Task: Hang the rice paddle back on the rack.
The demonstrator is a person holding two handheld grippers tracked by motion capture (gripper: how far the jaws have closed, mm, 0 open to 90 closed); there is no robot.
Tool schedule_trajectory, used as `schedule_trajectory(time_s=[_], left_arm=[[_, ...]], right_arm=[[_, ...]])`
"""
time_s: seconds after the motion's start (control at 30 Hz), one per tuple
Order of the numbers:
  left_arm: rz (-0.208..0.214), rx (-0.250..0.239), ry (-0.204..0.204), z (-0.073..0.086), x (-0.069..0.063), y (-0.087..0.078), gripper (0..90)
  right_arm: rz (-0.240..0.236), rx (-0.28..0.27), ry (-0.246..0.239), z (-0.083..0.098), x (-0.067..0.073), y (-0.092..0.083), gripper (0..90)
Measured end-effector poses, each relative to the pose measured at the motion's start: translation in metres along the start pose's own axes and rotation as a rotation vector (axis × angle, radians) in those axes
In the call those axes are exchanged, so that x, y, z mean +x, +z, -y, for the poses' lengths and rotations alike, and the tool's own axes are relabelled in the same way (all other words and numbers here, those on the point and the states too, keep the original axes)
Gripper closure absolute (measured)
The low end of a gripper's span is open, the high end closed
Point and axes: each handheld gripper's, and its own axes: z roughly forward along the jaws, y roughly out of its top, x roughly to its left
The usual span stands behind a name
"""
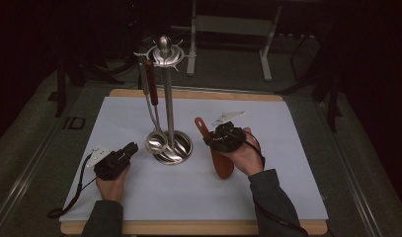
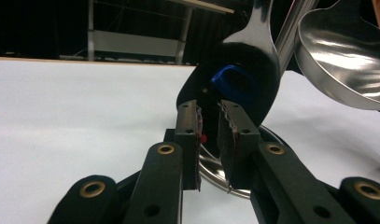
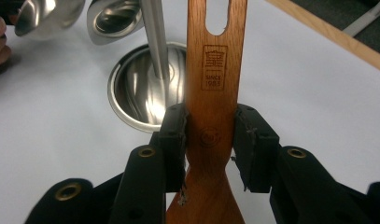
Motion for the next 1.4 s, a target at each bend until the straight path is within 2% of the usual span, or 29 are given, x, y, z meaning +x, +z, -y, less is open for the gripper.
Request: schedule_trajectory(time_s=[0.67,1.4], left_arm=[[0.0,0.001,0.003,0.0,0.0,0.0,78.3],[-0.001,0.001,0.003,0.0,0.001,0.0,78.3]], right_arm=[[0.012,-0.112,-0.017,-0.012,0.011,-0.017,66.4],[0.033,-0.181,-0.037,-0.022,0.018,-0.033,66.4]])
